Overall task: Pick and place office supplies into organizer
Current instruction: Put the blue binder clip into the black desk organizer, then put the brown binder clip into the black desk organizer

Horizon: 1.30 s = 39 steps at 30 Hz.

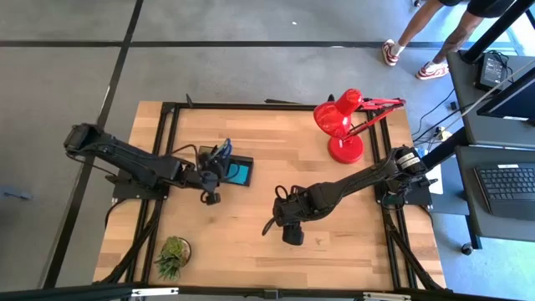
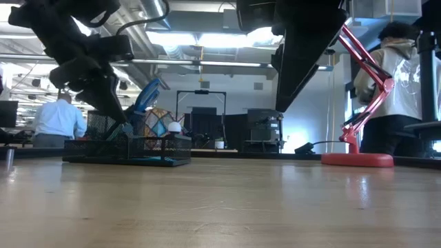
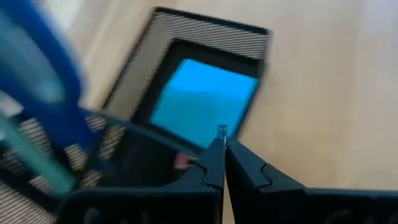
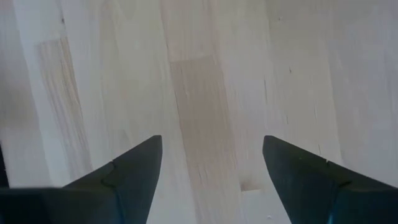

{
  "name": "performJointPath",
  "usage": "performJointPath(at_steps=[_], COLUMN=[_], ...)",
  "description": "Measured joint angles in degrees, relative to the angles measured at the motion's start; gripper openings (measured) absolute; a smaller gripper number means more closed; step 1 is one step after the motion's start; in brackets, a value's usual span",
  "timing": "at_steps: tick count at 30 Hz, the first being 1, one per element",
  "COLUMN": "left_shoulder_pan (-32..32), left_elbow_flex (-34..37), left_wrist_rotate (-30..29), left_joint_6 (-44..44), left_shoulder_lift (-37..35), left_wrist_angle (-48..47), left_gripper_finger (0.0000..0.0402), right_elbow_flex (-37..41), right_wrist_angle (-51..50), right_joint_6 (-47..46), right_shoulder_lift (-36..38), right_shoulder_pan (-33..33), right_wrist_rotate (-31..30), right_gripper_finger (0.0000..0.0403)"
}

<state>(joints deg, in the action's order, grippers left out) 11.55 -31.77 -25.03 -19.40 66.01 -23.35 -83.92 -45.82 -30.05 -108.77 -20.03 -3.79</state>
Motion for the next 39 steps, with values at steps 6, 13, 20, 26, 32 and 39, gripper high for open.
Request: performJointPath(at_steps=[6, 13, 20, 26, 32, 39], left_shoulder_pan=[-2.07, -4.40, -5.58, -5.73, -5.73, -5.73], left_elbow_flex=[0.00, 0.00, 0.00, 0.00, 0.00, 0.00], left_wrist_rotate=[-3.23, -3.45, -0.74, 2.14, 2.22, 2.84], left_joint_6=[-3.15, -7.98, -8.50, -9.27, -7.87, -7.87], left_shoulder_lift=[-0.45, 0.52, 0.49, 0.49, -0.51, -1.10], left_wrist_angle=[-3.92, -9.84, -9.65, -9.45, -9.22, -9.47], left_gripper_finger=[0.0002, 0.0003, 0.0016, 0.0049, 0.0069, 0.0073], right_elbow_flex=[0.00, 0.00, 0.00, 0.00, 0.00, 0.02], right_wrist_angle=[0.02, 0.04, 0.09, 0.09, -0.45, -1.21], right_joint_6=[0.60, 0.58, 0.58, 0.56, 0.54, -1.19], right_shoulder_lift=[0.00, 0.00, 0.00, 0.00, 0.00, 0.00], right_shoulder_pan=[0.00, 0.00, -0.02, -0.08, -0.39, -0.39], right_wrist_rotate=[0.00, 0.00, 0.00, 0.00, 0.00, 0.00], right_gripper_finger=[0.0282, 0.0282, 0.0282, 0.0282, 0.0282, 0.0282])
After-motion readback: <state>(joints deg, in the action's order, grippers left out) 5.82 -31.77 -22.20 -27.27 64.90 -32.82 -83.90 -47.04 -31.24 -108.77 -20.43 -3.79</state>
